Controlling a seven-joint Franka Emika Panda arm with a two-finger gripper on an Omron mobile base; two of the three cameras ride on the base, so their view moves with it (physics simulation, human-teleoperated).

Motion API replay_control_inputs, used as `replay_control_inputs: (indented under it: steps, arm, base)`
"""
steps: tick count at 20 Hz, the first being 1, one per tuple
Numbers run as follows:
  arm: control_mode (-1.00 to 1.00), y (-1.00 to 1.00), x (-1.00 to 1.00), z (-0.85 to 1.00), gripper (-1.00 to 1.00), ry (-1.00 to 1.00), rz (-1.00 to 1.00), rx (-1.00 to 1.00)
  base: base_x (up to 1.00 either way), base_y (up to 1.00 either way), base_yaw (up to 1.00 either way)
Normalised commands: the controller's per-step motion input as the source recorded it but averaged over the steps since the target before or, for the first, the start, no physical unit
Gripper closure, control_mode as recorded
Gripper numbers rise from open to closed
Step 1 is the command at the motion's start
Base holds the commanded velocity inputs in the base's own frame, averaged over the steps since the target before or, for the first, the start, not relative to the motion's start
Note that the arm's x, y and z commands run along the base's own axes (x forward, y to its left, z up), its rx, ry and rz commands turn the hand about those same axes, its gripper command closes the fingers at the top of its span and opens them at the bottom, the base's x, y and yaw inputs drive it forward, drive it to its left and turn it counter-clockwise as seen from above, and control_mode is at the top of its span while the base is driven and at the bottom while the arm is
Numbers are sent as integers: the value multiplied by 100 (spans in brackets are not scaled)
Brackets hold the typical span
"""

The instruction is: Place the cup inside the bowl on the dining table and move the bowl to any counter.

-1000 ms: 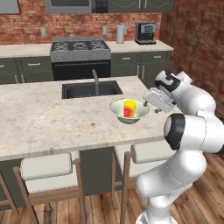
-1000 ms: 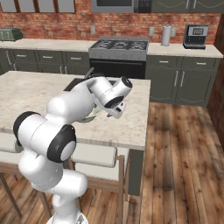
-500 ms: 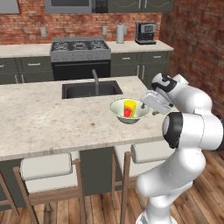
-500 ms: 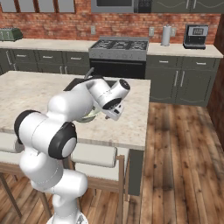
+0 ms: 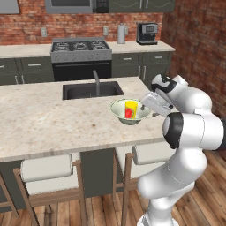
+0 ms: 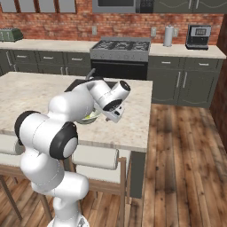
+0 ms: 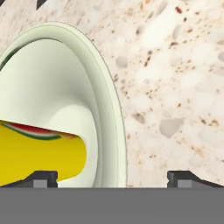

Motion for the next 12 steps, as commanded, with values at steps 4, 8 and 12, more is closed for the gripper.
replay_control_inputs:
  steps: [4,8,12]
  arm:
    - [-100,0,0,0,-100,0,0,0]
    - [-100,0,0,0,100,0,0,0]
    - [-100,0,0,0,100,0,0,0]
  base:
    - [0,0,0]
    - [0,0,0]
    - [0,0,0]
